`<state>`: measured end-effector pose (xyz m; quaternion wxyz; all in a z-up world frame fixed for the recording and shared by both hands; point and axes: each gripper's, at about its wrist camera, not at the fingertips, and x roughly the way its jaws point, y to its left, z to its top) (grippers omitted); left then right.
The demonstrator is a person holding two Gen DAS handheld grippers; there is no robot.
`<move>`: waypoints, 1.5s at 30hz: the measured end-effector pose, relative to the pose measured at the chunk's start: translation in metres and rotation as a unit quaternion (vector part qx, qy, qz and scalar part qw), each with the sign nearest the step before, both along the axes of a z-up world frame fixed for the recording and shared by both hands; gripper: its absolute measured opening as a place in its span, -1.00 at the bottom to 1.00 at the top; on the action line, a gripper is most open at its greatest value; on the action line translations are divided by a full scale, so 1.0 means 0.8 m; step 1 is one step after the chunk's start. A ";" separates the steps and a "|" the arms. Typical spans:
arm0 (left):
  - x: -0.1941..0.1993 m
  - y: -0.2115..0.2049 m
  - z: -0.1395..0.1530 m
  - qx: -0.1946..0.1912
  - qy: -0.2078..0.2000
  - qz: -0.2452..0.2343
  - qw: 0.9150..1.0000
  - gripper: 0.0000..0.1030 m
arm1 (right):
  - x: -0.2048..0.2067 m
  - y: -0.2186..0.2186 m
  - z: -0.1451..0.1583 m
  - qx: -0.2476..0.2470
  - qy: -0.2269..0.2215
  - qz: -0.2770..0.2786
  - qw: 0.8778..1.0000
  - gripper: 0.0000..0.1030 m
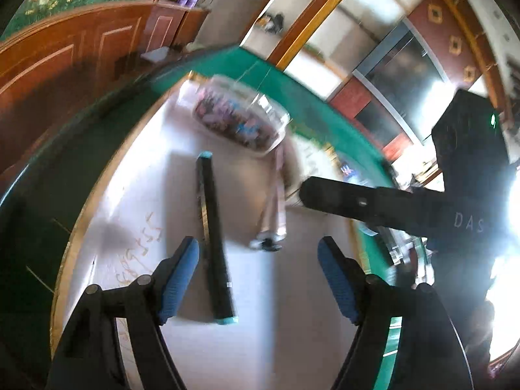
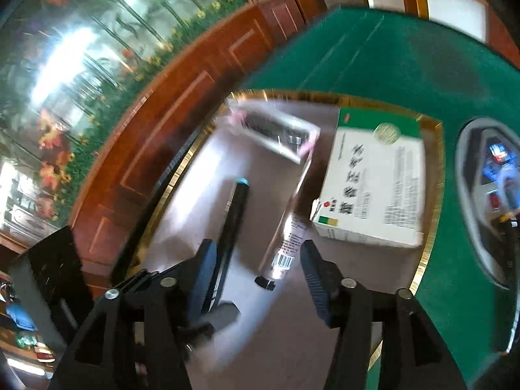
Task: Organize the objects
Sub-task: 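Lower the hand-cream tube into the tray and open the right tool, then move both tools from the tray back over the table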
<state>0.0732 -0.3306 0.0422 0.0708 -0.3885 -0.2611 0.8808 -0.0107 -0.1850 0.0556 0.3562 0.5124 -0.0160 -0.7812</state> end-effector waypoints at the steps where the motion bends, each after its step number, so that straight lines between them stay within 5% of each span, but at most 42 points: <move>1: 0.004 0.001 0.007 -0.005 0.011 0.001 1.000 0.47 | 0.007 0.007 0.010 0.002 0.018 -0.005 1.000 0.36; 4: 0.016 0.006 0.023 -0.024 0.031 0.011 0.999 0.53 | 0.025 0.022 0.044 0.000 0.076 -0.024 0.997 0.57; 7: 0.024 0.004 0.024 -0.014 0.036 0.017 0.999 0.54 | 0.022 0.020 0.063 -0.016 0.088 -0.037 0.995 0.84; 10: 0.038 -0.007 0.019 -0.005 0.043 0.030 0.999 0.54 | 0.001 -0.007 0.061 -0.051 0.040 -0.032 0.997 0.85; 15: 0.080 -0.044 0.031 0.016 0.089 0.066 0.994 0.55 | -0.035 -0.041 0.008 -0.133 -0.133 0.021 0.982 0.85; 27: 0.102 -0.092 0.027 0.033 0.096 0.094 0.990 0.58 | -0.103 -0.097 -0.016 -0.117 -0.130 -0.037 0.984 0.85; 35: 0.127 -0.117 0.044 0.049 0.135 0.119 0.982 0.58 | -0.021 -0.084 -0.049 -0.092 -0.212 0.049 0.972 0.85; 38: 0.132 -0.116 0.052 0.043 0.142 0.120 0.982 0.65 | 0.014 -0.067 -0.038 -0.052 -0.161 0.063 0.984 0.85; 41: 0.132 -0.103 0.063 0.022 0.144 0.109 0.983 0.71 | 0.054 -0.031 0.005 -0.026 -0.035 0.049 0.998 0.85; 45: 0.119 -0.054 0.078 -0.025 0.147 0.058 0.987 0.80 | 0.106 0.056 0.068 -0.010 0.132 -0.047 0.990 0.85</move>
